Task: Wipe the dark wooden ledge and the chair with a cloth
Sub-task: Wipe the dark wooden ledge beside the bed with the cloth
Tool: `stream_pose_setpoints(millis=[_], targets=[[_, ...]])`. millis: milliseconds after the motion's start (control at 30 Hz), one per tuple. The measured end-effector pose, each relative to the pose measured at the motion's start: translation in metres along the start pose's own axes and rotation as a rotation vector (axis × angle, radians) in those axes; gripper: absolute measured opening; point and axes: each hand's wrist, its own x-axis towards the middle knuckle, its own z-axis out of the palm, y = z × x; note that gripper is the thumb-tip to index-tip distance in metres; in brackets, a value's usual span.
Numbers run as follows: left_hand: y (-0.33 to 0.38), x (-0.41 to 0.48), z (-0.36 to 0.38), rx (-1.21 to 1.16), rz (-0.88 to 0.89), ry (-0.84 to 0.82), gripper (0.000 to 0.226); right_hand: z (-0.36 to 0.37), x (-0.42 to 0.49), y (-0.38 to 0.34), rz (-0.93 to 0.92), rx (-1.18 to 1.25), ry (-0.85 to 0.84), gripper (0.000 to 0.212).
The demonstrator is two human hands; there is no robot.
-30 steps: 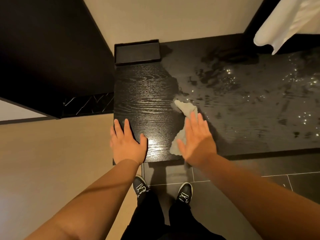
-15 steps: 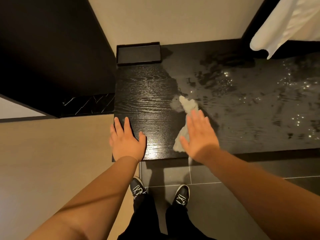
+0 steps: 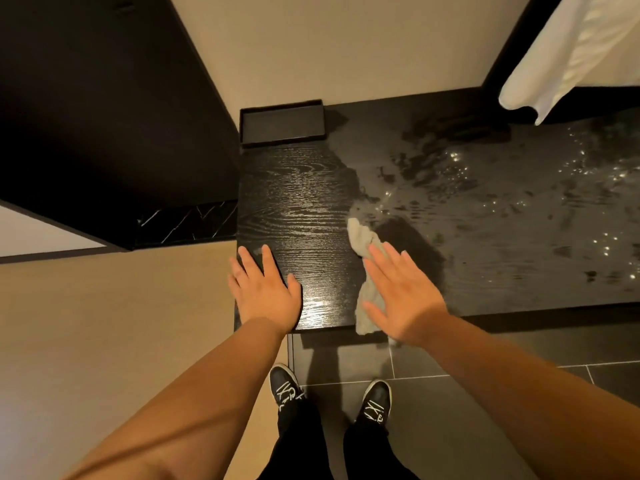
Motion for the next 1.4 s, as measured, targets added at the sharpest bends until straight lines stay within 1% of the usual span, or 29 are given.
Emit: stream_pose_setpoints(millis=[33, 100, 167, 233, 300, 333, 400, 467, 500, 567, 633, 700, 767, 800, 867, 933, 1000, 1033, 1133, 1200, 1267, 1333, 1400], targets=[[0.0, 0.004, -0.001, 0.026, 0.051, -0.018, 0.077, 0.001, -0.001, 0.006, -0.083, 0.008, -0.007, 0.083], [0.004, 0.015, -0.005, 0.032, 0.166, -0.039, 0.077, -0.001, 0.009, 0.018, -0.136, 0.006, -0.029, 0.084], [0.015, 0.031, -0.009, -0.045, 0.183, -0.036, 0.078, -0.005, 0.028, 0.026, -0.071, -0.009, -0.048, 0.085], [0.029, 0.045, -0.01, -0.107, 0.135, -0.026, 0.078, -0.009, 0.047, 0.02, 0.044, -0.006, -0.034, 0.085], [0.038, 0.051, -0.008, -0.117, 0.093, 0.019, 0.077, -0.01, 0.056, 0.007, 0.095, -0.009, -0.022, 0.085], [0.04, 0.052, -0.006, -0.116, 0.081, 0.05, 0.077, -0.008, 0.056, 0.001, 0.067, -0.011, -0.013, 0.084], [0.042, 0.05, -0.004, -0.118, 0.07, 0.089, 0.077, 0.0, 0.051, -0.003, -0.07, 0.037, 0.051, 0.081], [0.041, 0.049, -0.004, -0.119, 0.067, 0.096, 0.076, 0.001, 0.053, 0.007, -0.188, 0.095, 0.086, 0.079], [0.041, 0.05, -0.004, -0.116, 0.066, 0.097, 0.076, 0.001, 0.058, 0.014, -0.214, 0.095, 0.086, 0.079], [0.042, 0.053, -0.004, -0.105, 0.065, 0.101, 0.076, -0.004, 0.081, 0.027, -0.174, 0.053, 0.062, 0.082], [0.042, 0.053, -0.003, -0.104, 0.062, 0.095, 0.075, -0.011, 0.108, 0.033, -0.064, 0.023, 0.034, 0.083], [0.041, 0.052, -0.003, -0.104, 0.066, 0.102, 0.075, -0.014, 0.12, 0.029, 0.044, 0.008, 0.034, 0.082], [0.042, 0.053, -0.005, -0.104, 0.065, 0.104, 0.076, -0.014, 0.116, 0.015, 0.106, -0.01, 0.042, 0.081], [0.041, 0.054, -0.005, -0.099, 0.064, 0.104, 0.076, -0.012, 0.108, 0.006, 0.096, -0.03, 0.037, 0.081], [0.042, 0.054, -0.004, -0.096, 0.062, 0.109, 0.077, -0.006, 0.089, -0.005, -0.007, -0.048, 0.036, 0.081], [0.042, 0.054, -0.005, -0.103, 0.061, 0.108, 0.078, -0.004, 0.083, 0.0, -0.114, 0.005, 0.063, 0.08], [0.042, 0.054, -0.005, -0.1, 0.062, 0.109, 0.079, -0.007, 0.096, 0.013, -0.141, 0.032, 0.086, 0.08], [0.042, 0.054, -0.005, -0.097, 0.064, 0.105, 0.079, -0.009, 0.107, 0.021, -0.117, 0.03, 0.089, 0.082], [0.042, 0.054, -0.005, -0.097, 0.062, 0.098, 0.077, -0.02, 0.136, 0.034, 0.077, 0.046, 0.015, 0.085], [0.042, 0.054, -0.004, -0.094, 0.063, 0.102, 0.077, -0.019, 0.135, 0.029, 0.146, 0.063, 0.052, 0.083], [0.041, 0.054, -0.003, -0.101, 0.066, 0.103, 0.076, -0.014, 0.115, 0.02, 0.108, 0.042, 0.097, 0.081], [0.041, 0.055, -0.003, -0.099, 0.068, 0.103, 0.076, -0.005, 0.091, 0.016, -0.008, 0.059, 0.164, 0.078], [0.041, 0.056, -0.004, -0.096, 0.064, 0.104, 0.076, -0.004, 0.082, 0.022, -0.091, 0.079, 0.183, 0.077]])
